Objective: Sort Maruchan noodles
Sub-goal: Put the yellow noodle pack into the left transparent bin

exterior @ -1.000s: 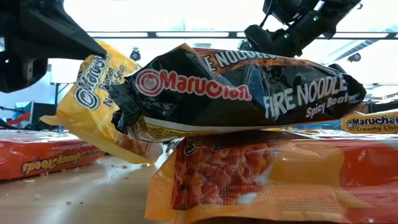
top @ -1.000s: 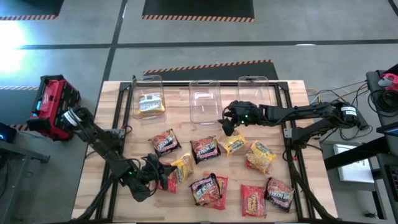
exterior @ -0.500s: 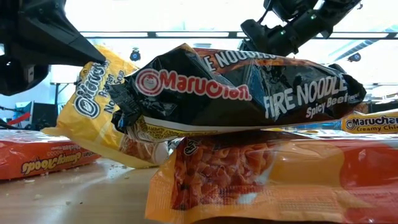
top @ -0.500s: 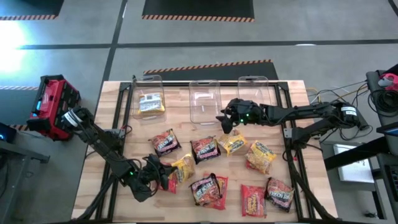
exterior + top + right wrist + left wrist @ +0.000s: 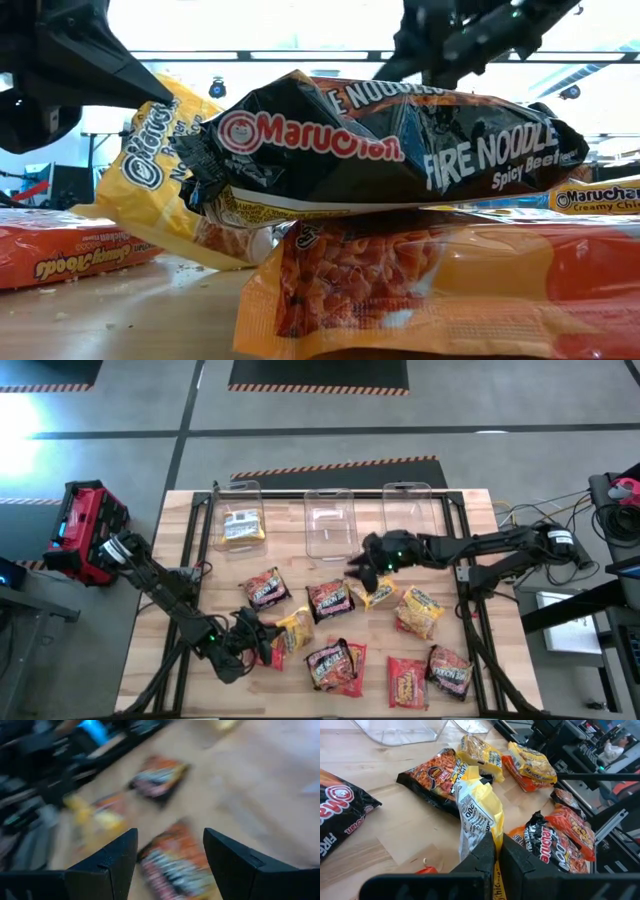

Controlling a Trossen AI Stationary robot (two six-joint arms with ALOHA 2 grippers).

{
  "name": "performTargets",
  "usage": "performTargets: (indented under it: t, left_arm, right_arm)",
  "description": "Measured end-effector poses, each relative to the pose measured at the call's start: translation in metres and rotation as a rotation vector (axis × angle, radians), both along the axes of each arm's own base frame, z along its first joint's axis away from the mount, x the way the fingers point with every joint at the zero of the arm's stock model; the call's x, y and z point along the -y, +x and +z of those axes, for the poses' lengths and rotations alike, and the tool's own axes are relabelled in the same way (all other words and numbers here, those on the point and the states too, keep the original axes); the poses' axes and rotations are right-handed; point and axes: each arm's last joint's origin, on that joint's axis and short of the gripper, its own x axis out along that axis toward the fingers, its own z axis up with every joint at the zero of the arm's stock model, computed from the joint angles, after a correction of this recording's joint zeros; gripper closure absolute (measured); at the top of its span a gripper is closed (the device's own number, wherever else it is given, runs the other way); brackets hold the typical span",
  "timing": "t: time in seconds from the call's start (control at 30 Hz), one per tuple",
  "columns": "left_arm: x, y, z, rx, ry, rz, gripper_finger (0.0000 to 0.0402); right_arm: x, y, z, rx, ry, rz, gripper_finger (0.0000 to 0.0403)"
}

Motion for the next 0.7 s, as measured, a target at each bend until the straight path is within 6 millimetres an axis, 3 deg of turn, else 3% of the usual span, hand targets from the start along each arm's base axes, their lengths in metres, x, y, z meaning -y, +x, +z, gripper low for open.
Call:
performTargets:
  t: [0.13, 0.33, 0.5, 0.7]
  left_arm:
    - [-0.002, 0.001, 0.000, -0.005, 0.013, 0.001, 0.0402]
    - [-0.005, 0.006, 0.000, -0.053, 0.036, -0.047, 0.0401]
    - [-0.009, 0.014, 0.001, -0.080, 0.069, -0.095, 0.0401]
    - [-0.011, 0.016, 0.002, -0.091, 0.084, -0.108, 0.0401]
  right_arm:
    - [-0.024, 0.001, 0.000, 0.006, 0.007, 0.104, 0.0188]
    - [-0.036, 0.011, -0.011, -0.023, -0.039, 0.181, 0.0188]
    - [-0.042, 0.039, -0.016, -0.061, -0.035, 0.351, 0.0181]
    - [-0.043, 0.075, -0.001, -0.253, -0.156, 0.480, 0.0141]
